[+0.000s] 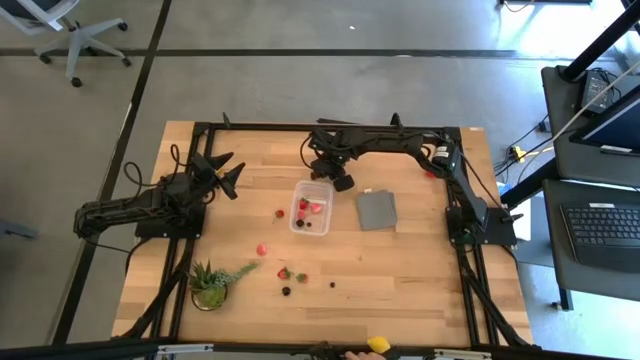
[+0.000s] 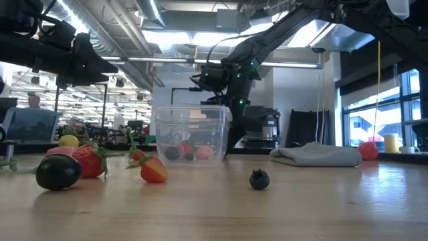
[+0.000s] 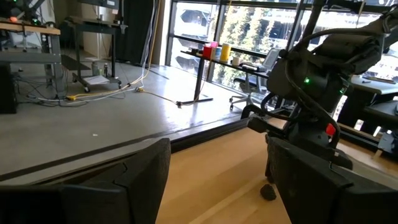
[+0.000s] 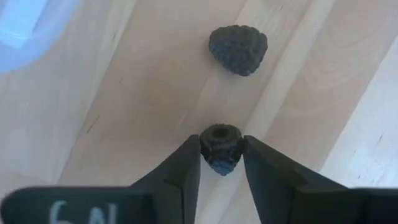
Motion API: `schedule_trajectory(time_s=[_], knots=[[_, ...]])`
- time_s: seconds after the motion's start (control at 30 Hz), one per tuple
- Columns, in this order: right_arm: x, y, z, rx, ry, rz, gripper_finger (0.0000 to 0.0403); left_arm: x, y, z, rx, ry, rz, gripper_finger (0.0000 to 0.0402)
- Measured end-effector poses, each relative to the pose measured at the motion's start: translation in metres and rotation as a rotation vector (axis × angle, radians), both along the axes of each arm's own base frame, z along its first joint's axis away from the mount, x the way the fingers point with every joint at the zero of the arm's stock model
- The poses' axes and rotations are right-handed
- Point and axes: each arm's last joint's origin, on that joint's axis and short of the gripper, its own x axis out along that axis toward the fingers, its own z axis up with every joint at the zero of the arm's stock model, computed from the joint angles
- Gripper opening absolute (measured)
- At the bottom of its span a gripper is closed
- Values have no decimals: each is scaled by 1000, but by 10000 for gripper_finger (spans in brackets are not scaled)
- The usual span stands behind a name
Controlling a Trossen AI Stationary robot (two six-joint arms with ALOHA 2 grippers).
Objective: Pick and placing Produce into tupperware
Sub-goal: Put the blackberry into the transparent bin
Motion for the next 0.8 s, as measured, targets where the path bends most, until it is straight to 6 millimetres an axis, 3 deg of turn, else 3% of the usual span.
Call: schedule_trajectory(time_s=[0.17, 0.8], knots=[[0, 0, 0, 0, 0, -2, 97, 0, 0, 0, 0, 0, 0, 261], [-4, 1, 3, 31, 39, -75, 95, 0, 0, 0, -1, 0, 0, 261]])
